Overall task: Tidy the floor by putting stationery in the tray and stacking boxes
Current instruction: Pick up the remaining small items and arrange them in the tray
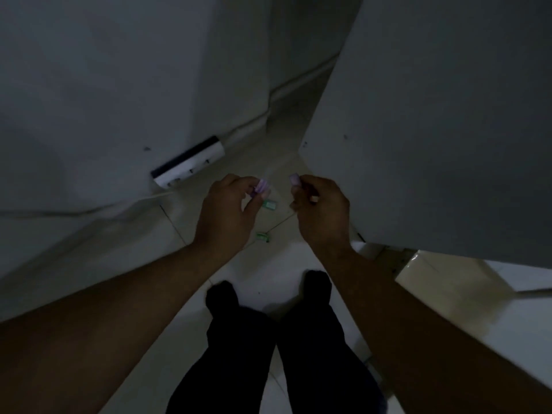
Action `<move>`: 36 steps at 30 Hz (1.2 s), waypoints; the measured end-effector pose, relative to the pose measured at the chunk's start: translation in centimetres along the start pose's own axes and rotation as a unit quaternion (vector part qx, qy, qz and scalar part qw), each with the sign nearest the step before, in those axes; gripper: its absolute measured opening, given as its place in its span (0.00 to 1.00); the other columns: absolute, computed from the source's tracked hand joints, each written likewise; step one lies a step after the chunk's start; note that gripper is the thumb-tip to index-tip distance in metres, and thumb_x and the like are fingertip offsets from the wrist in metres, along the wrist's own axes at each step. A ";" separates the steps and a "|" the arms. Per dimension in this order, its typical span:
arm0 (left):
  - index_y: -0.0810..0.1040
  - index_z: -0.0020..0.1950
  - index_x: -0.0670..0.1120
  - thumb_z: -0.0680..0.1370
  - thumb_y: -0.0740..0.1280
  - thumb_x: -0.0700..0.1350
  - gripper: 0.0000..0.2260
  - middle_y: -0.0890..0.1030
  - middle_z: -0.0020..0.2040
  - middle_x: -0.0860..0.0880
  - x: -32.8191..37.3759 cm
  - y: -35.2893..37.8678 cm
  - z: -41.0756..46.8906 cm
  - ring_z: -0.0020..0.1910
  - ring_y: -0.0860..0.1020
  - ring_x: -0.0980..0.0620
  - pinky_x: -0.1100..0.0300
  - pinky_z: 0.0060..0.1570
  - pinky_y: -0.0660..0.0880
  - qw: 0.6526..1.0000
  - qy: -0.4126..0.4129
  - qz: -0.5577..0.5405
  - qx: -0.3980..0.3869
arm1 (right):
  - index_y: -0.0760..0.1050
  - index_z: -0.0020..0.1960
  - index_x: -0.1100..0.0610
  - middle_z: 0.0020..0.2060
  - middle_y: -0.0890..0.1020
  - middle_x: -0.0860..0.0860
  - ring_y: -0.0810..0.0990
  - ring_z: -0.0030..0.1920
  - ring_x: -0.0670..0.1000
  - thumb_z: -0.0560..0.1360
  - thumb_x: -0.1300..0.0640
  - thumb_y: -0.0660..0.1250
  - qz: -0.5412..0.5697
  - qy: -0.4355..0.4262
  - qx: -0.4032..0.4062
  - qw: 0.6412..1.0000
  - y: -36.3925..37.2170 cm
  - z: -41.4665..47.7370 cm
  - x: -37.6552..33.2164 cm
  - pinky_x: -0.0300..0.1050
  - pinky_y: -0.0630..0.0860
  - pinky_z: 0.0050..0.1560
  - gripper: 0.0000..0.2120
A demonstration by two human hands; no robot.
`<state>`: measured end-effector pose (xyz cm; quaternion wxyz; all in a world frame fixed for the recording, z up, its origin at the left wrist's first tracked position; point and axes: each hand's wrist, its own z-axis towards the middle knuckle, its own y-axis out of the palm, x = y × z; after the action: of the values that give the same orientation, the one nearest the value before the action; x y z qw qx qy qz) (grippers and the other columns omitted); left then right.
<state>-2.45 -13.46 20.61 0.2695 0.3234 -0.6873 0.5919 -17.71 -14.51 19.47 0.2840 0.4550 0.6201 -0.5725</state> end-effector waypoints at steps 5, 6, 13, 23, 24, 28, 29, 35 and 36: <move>0.81 0.55 0.47 0.77 0.67 0.47 0.09 0.78 0.46 0.54 8.0 -6.2 -0.5 0.45 0.75 0.58 0.75 0.46 0.69 0.999 0.008 -0.035 0.024 | 0.77 0.38 0.58 0.33 0.79 0.48 0.77 0.34 0.43 0.78 0.53 0.67 0.008 -0.027 0.053 0.998 -4.6 -2.9 -9.4 0.42 0.74 0.35 0.12; 0.81 0.54 0.47 0.77 0.67 0.48 0.09 0.78 0.46 0.54 9.4 -7.3 -0.7 0.45 0.75 0.57 0.73 0.45 0.70 0.999 0.007 -0.038 0.025 | 0.76 0.40 0.57 0.34 0.79 0.44 0.76 0.33 0.39 0.78 0.52 0.66 0.018 -0.021 0.056 0.998 -5.4 -3.4 -10.8 0.37 0.73 0.33 0.11; 0.80 0.50 0.48 0.75 0.69 0.49 0.07 0.81 0.45 0.52 20.0 -15.8 -3.7 0.42 0.76 0.57 0.75 0.39 0.69 0.996 0.023 -0.076 0.042 | 0.81 0.48 0.50 0.39 0.80 0.48 0.79 0.43 0.48 0.76 0.53 0.67 -0.018 0.015 0.055 0.998 -12.2 -7.2 -22.1 0.56 0.79 0.46 0.04; 0.81 0.51 0.48 0.75 0.69 0.50 0.08 0.82 0.45 0.50 28.4 -24.3 -5.4 0.42 0.77 0.59 0.71 0.38 0.71 0.988 0.094 -0.106 0.064 | 0.82 0.49 0.49 0.41 0.81 0.49 0.80 0.43 0.48 0.75 0.47 0.68 -0.036 -0.039 0.104 0.993 -18.6 -9.8 -31.5 0.54 0.79 0.46 0.08; 0.81 0.51 0.49 0.75 0.69 0.50 0.08 0.82 0.45 0.50 29.2 -24.6 -5.5 0.42 0.77 0.59 0.71 0.38 0.71 0.987 0.101 -0.109 0.063 | 0.82 0.48 0.49 0.40 0.81 0.48 0.80 0.43 0.48 0.75 0.47 0.68 -0.039 -0.046 0.105 0.993 -19.1 -9.8 -32.1 0.54 0.79 0.45 0.08; 0.81 0.49 0.50 0.75 0.68 0.53 0.08 0.82 0.43 0.53 30.3 -24.7 -5.1 0.42 0.78 0.58 0.70 0.37 0.71 0.985 0.119 -0.111 0.060 | 0.80 0.41 0.49 0.33 0.80 0.42 0.79 0.40 0.46 0.76 0.46 0.67 -0.042 -0.066 0.119 0.990 -20.4 -9.5 -33.3 0.51 0.79 0.42 0.09; 0.81 0.49 0.50 0.75 0.68 0.53 0.09 0.82 0.43 0.53 30.4 -24.7 -4.8 0.42 0.78 0.59 0.72 0.37 0.71 0.985 0.124 -0.109 0.059 | 0.80 0.41 0.49 0.32 0.80 0.43 0.79 0.40 0.46 0.76 0.46 0.67 -0.042 -0.064 0.118 0.990 -20.6 -9.2 -33.4 0.50 0.78 0.42 0.09; 0.81 0.48 0.50 0.74 0.70 0.51 0.06 0.81 0.42 0.53 31.5 -23.5 -1.6 0.40 0.76 0.61 0.77 0.36 0.67 0.986 0.126 -0.096 0.054 | 0.81 0.47 0.49 0.41 0.83 0.50 0.81 0.44 0.48 0.76 0.50 0.67 -0.041 -0.039 0.103 0.993 -23.2 -4.2 -33.0 0.49 0.78 0.47 0.06; 0.81 0.48 0.50 0.74 0.70 0.50 0.06 0.81 0.42 0.53 31.8 -23.1 -0.7 0.40 0.76 0.61 0.77 0.36 0.67 0.987 0.119 -0.093 0.053 | 0.81 0.48 0.50 0.42 0.83 0.50 0.81 0.45 0.48 0.76 0.50 0.67 -0.040 -0.035 0.098 0.994 -23.8 -2.9 -32.8 0.47 0.78 0.48 0.06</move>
<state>-5.37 -18.87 59.42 0.3856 0.3267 -0.5849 0.6343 -24.52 -17.88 59.39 0.2365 0.4353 0.5682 -0.6571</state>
